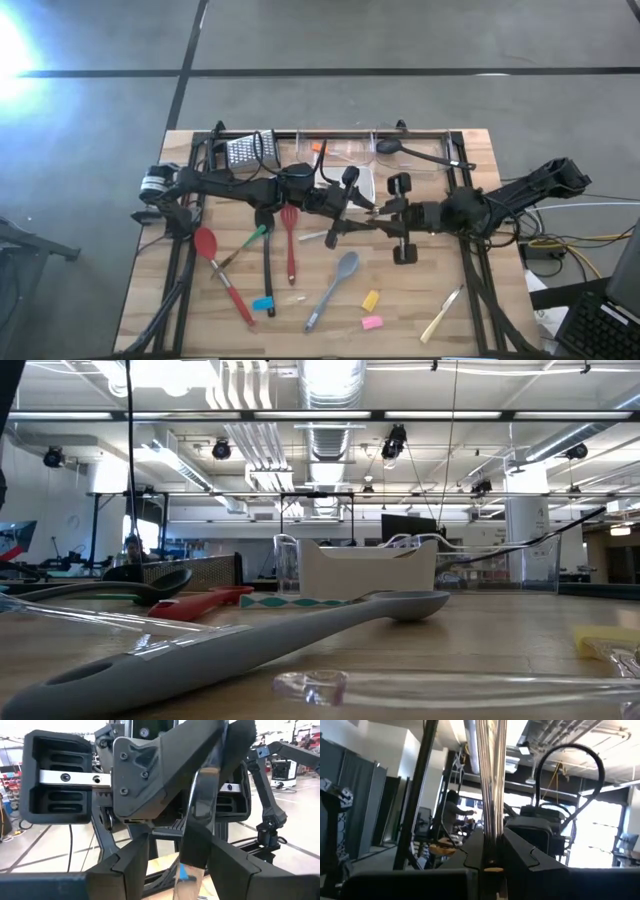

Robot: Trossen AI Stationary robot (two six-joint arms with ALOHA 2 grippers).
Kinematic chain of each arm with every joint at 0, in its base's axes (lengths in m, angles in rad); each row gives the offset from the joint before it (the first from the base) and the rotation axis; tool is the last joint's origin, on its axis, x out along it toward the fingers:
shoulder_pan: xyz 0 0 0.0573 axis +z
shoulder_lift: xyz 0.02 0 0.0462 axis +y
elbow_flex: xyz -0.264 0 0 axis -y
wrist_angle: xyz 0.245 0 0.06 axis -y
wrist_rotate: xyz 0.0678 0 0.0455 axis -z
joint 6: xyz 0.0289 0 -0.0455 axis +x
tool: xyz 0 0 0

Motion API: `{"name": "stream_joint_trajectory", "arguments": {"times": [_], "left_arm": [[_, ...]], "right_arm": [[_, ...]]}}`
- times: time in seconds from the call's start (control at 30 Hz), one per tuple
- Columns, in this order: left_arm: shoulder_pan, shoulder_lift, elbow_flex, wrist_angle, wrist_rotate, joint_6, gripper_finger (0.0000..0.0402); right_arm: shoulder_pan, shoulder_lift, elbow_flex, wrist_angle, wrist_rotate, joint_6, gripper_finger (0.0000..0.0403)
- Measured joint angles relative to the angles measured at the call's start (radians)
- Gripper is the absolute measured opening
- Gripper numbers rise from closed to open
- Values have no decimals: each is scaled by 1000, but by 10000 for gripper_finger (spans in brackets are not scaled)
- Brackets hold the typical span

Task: Pick & Place Kitchen Items
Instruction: Put the silver table knife into the white bin

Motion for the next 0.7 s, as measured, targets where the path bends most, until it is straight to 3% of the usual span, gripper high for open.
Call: {"name": "stream_joint_trajectory", "arguments": {"times": [0.27,0.53,0.7], "left_arm": [[1,-2,0,1,-4,-25,181],[-1,-3,0,2,-4,-13,73],[-1,-3,0,0,-4,-15,72]], "right_arm": [[0,-12,8,-56,23,13,36],[-1,-13,3,-53,27,26,36],[-1,-13,-1,-52,27,33,36]]}}
